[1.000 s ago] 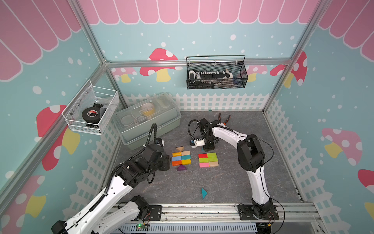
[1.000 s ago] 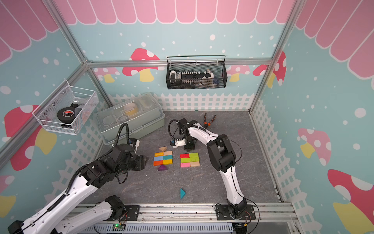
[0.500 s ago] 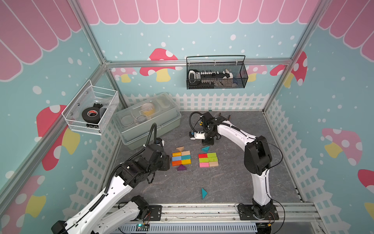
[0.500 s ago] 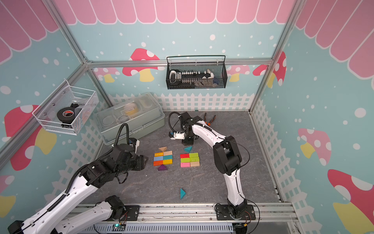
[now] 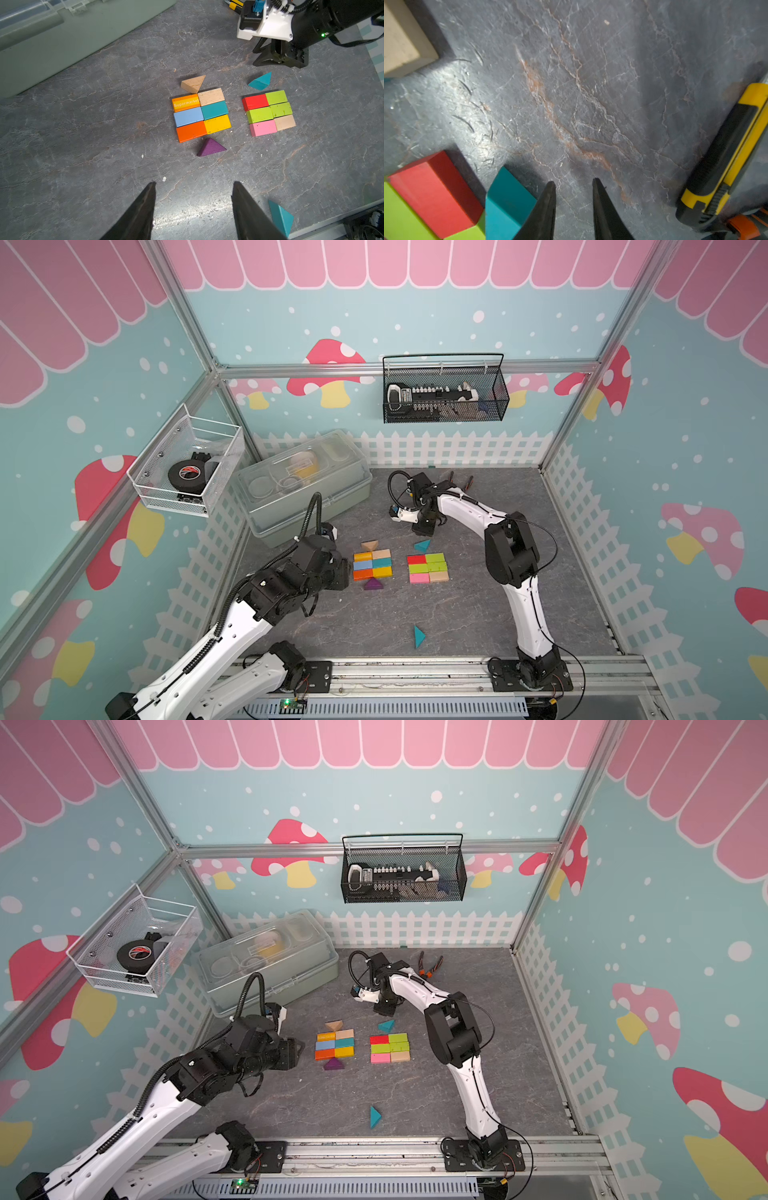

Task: Assemble a piece of candy with building blocks
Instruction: Assemble the building block at the center of the board.

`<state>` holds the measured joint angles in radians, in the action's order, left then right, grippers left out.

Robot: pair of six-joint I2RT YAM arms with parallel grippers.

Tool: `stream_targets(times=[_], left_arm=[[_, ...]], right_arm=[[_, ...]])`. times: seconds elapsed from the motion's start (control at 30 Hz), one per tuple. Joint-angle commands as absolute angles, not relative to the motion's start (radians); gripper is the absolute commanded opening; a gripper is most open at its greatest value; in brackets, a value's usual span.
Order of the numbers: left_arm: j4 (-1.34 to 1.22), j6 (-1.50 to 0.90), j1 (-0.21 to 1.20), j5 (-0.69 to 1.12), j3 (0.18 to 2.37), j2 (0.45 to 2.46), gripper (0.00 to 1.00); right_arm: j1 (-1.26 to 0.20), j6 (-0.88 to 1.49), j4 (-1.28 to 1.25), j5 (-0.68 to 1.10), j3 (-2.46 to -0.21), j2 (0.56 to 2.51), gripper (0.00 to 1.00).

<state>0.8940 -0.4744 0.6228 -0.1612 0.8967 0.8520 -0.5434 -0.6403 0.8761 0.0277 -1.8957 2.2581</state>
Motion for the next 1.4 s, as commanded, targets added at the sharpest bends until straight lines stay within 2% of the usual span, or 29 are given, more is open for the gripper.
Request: stream_targets(times=[0.0, 1.37], left_arm=[[0.9, -0.459, 0.616, -0.174, 0.891, 0.854, 0.58], [0.9, -0.459, 0.616, -0.17, 0.89, 0.85, 0.58]], right_arm=[[-0.54, -0.618, 0.886, 0.009, -1.89, 2.263, 0.3], [-0.542, -0.64, 0.947, 0.01, -1.823, 2.23, 0.3]])
